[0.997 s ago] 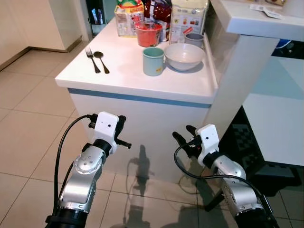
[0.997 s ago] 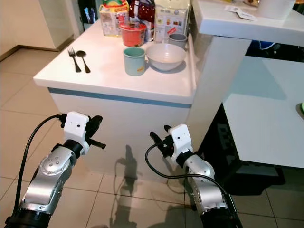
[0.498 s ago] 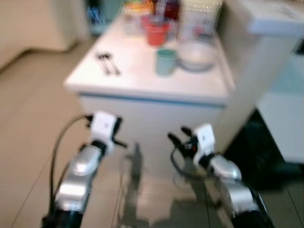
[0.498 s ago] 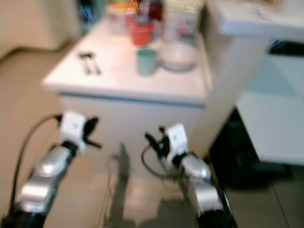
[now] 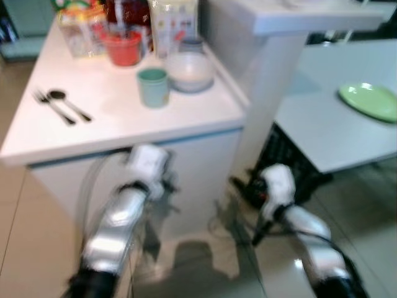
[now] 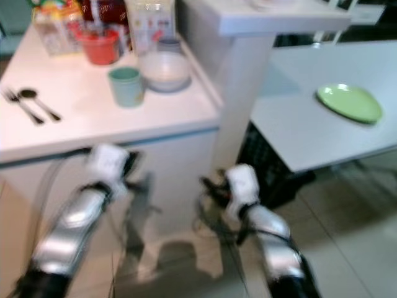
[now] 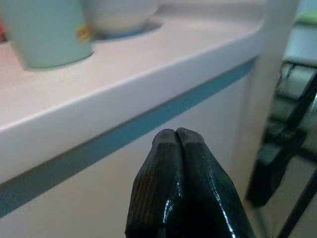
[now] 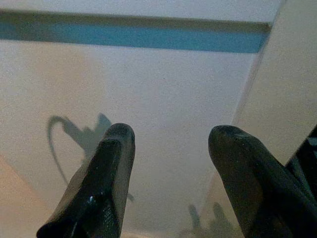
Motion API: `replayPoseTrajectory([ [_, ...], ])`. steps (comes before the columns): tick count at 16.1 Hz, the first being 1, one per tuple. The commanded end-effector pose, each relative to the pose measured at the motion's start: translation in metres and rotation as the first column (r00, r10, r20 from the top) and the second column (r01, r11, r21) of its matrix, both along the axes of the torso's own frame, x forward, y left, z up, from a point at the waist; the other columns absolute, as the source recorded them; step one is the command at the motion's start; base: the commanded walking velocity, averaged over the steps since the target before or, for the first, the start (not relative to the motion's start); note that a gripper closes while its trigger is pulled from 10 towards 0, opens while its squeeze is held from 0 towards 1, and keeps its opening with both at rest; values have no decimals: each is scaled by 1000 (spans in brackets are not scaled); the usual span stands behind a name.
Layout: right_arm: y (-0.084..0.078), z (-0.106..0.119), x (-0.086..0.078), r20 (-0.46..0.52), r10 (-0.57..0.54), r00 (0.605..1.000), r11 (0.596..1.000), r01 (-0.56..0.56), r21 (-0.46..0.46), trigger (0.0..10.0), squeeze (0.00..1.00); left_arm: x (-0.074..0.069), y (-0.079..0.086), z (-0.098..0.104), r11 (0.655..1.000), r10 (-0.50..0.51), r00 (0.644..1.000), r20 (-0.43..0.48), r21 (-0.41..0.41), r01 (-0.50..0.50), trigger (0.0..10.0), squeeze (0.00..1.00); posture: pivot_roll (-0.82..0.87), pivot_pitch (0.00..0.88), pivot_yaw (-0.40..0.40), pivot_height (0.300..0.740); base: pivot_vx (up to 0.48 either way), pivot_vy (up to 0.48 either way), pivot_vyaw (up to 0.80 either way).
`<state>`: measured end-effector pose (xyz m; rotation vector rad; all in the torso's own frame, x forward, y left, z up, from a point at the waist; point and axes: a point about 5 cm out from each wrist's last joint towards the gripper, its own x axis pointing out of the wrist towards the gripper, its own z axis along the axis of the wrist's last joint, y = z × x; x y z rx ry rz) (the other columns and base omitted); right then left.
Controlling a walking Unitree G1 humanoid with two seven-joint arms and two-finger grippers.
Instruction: Setting the table
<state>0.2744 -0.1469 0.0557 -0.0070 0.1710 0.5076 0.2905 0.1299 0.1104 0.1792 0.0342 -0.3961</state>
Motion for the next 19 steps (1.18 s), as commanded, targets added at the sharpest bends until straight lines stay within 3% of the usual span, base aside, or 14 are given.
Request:
replayPoseTrajectory([
  [1,11,7,4,32,28,999,1000,-28,13,10000,0,-2,15,-4,998,44,999,-11,34,-44,10000,0,99,0,-6,740,0,0,0],
  [8,14,6,3,39,36,999,999,-36,-9,10000,0,-1,16,-2,998,48,999,-3,30,-48,10000,0,101,0,-5,740,0,0,0],
  [9,15,5,3,37,38,999,999,-37,-15,10000,0,-2,16,-1,999,52,999,7,16,-52,10000,624,101,0,-5,740,0,0,0],
  [10,15,5,2,35,36,999,999,-35,-14,10000,0,-2,18,0,998,69,998,13,10,-69,10000,1000,101,0,-2,740,0,0,0],
  [19,16,3,2,25,45,999,999,-44,-26,10000,0,-2,20,-3,997,66,998,-1,30,-66,10000,1000,107,0,-4,740,0,0,0],
])
